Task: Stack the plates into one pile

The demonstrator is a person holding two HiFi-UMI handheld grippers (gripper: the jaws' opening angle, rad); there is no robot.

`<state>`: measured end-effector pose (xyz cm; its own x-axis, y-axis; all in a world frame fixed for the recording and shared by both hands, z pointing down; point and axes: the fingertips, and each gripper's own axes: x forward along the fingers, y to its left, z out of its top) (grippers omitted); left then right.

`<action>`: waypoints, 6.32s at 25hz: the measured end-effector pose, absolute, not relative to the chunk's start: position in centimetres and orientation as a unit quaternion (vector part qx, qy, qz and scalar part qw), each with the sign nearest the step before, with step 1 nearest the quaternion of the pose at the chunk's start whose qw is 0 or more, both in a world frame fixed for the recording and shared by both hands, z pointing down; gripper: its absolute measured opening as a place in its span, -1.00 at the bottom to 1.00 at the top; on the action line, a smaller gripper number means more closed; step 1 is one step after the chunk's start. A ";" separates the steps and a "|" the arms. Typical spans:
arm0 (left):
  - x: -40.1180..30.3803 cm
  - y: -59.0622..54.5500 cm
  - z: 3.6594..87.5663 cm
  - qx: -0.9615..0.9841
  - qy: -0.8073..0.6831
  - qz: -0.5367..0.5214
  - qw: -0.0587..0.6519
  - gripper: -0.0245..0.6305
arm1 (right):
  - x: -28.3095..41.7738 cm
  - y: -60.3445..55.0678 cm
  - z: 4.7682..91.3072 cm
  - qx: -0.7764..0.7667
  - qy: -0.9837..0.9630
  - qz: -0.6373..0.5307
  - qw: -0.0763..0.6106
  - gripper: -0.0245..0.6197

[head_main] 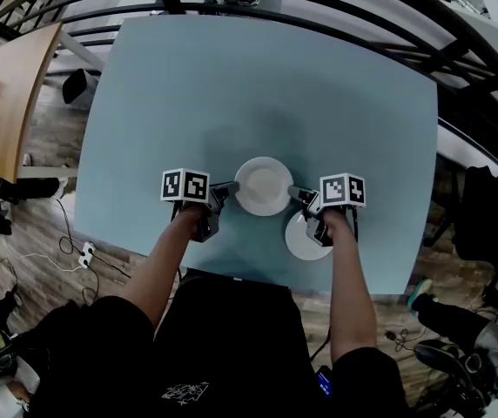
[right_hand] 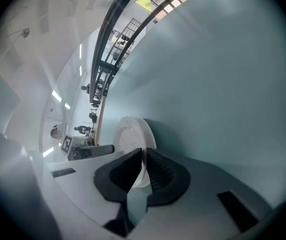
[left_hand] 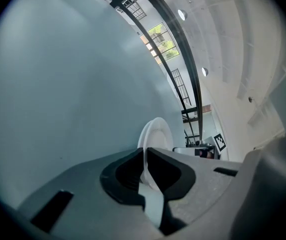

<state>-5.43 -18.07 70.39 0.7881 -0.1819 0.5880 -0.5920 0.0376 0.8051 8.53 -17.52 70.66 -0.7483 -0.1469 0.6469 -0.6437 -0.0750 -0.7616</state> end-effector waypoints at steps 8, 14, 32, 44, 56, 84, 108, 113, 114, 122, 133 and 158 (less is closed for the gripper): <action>-5.4 -17.9 71.0 0.686 -0.284 0.187 0.644 -0.83 | 8.5 -17.2 71.2 0.308 -0.651 0.667 0.191 -0.84; -5.0 -17.8 70.8 0.690 -0.273 0.186 0.644 -0.82 | 8.7 -17.3 71.3 0.308 -0.651 0.668 0.187 -0.84; -5.9 -17.6 70.6 0.692 -0.279 0.204 0.634 -0.71 | 8.6 -17.3 70.7 0.327 -0.663 0.635 0.226 -0.84; -5.5 -16.4 68.9 0.703 -0.275 0.199 0.624 -0.71 | 10.0 -17.1 68.6 0.367 -0.677 0.598 0.222 -0.68; -1.6 -13.3 65.6 0.734 -0.247 0.195 0.603 -0.76 | 12.5 -11.8 66.3 0.379 -0.684 0.601 0.164 -0.87; 6.9 -4.8 68.8 0.743 -0.197 0.236 0.594 -0.90 | 22.6 -1.1 68.7 0.425 -0.653 0.616 0.114 -0.90; 9.1 -5.9 72.0 0.703 -0.209 0.207 0.648 -0.67 | 23.0 -2.2 71.9 0.410 -0.631 0.653 0.089 -0.54; 9.3 -6.2 72.2 0.701 -0.210 0.211 0.648 -0.67 | 22.6 -2.9 72.0 0.407 -0.627 0.659 0.083 -0.57; 9.2 -6.2 72.2 0.701 -0.211 0.211 0.648 -0.67 | 22.5 -3.0 72.1 0.407 -0.627 0.659 0.083 -0.57; 9.3 -6.1 72.4 0.695 -0.219 0.205 0.654 -0.70 | 21.9 -3.2 72.1 0.406 -0.623 0.663 0.093 -0.62; 8.6 -6.4 72.2 0.692 -0.232 0.196 0.655 -0.82 | 21.9 -3.5 72.2 0.411 -0.618 0.662 0.106 -0.82; -1.0 -12.4 68.1 0.694 -0.305 0.131 0.639 -0.83 | 12.6 -11.8 68.4 0.364 -0.671 0.630 0.144 -0.81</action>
